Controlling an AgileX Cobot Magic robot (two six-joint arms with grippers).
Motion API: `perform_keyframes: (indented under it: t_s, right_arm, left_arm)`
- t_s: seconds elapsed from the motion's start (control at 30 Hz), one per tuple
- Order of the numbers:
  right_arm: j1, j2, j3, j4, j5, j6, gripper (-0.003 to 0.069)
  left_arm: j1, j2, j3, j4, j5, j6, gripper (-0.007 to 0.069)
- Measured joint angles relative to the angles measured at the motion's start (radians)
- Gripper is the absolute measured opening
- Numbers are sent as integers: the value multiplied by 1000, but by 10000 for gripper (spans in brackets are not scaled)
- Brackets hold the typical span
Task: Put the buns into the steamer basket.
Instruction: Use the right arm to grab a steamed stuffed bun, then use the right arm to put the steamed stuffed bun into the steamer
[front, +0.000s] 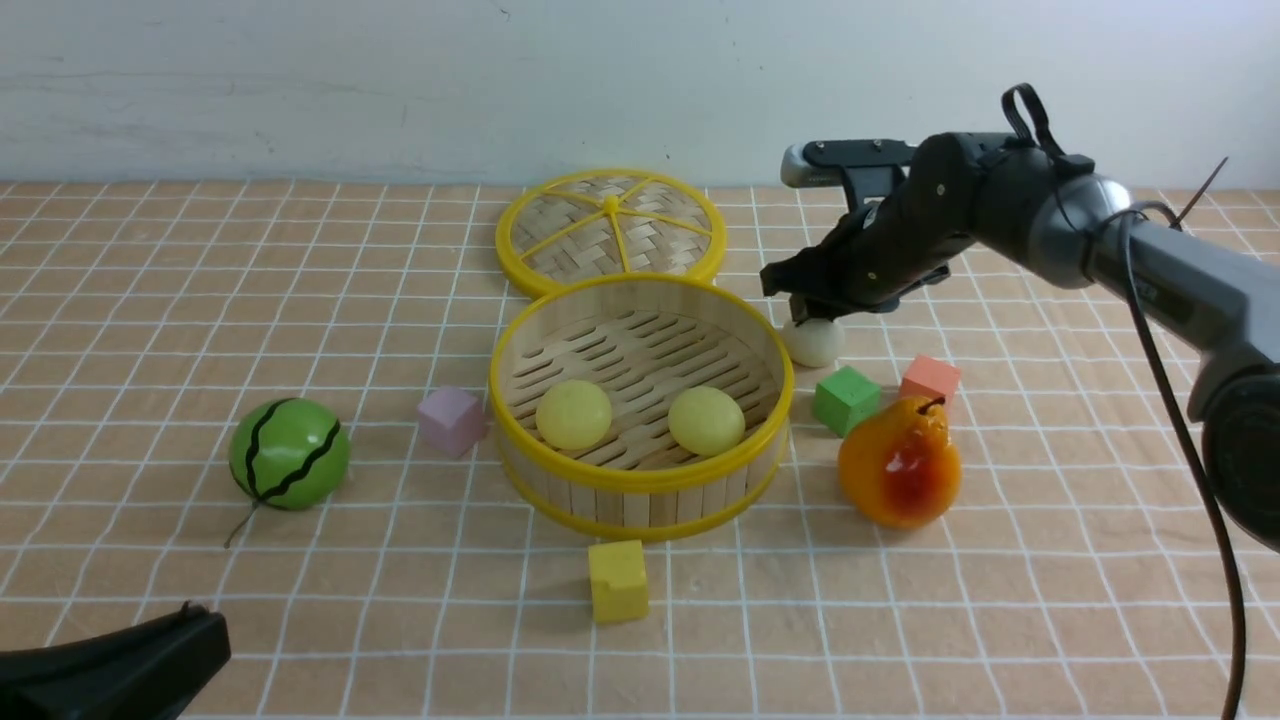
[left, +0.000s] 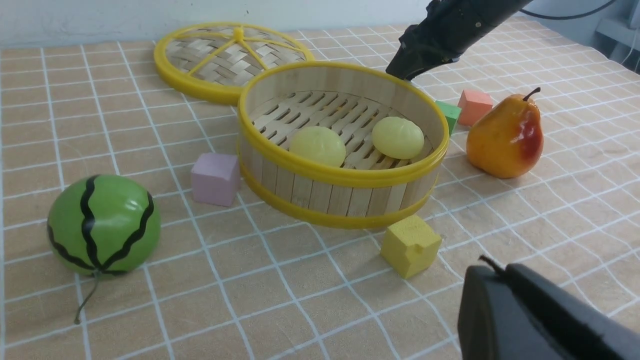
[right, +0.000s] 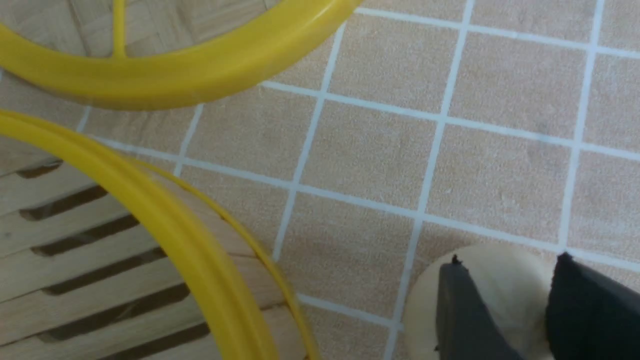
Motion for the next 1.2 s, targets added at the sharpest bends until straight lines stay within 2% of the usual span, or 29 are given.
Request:
perform_keyframes:
  t_s: [0.13, 0.33, 0.47, 0.87, 1.03, 1.2]
  right_arm:
    - [0, 1, 0, -1, 1, 0, 160]
    - [0, 6, 0, -4, 15, 0, 103]
    - [0, 3, 0, -4, 34, -1, 3]
    - [17, -218, 0, 16, 191, -125, 0]
    - [94, -254, -2, 126, 256, -203, 2]
    - [163, -199, -1, 165, 210, -220, 5]
  left_arm:
    - [0, 0, 0, 0, 12, 0, 20]
    - [0, 0, 0, 0, 17, 0, 20]
    - [0, 0, 0, 0, 17, 0, 20]
    - [0, 0, 0, 0, 16, 0, 24]
    - [0, 0, 0, 1, 16, 0, 29]
    - [0, 0, 0, 1, 16, 0, 29]
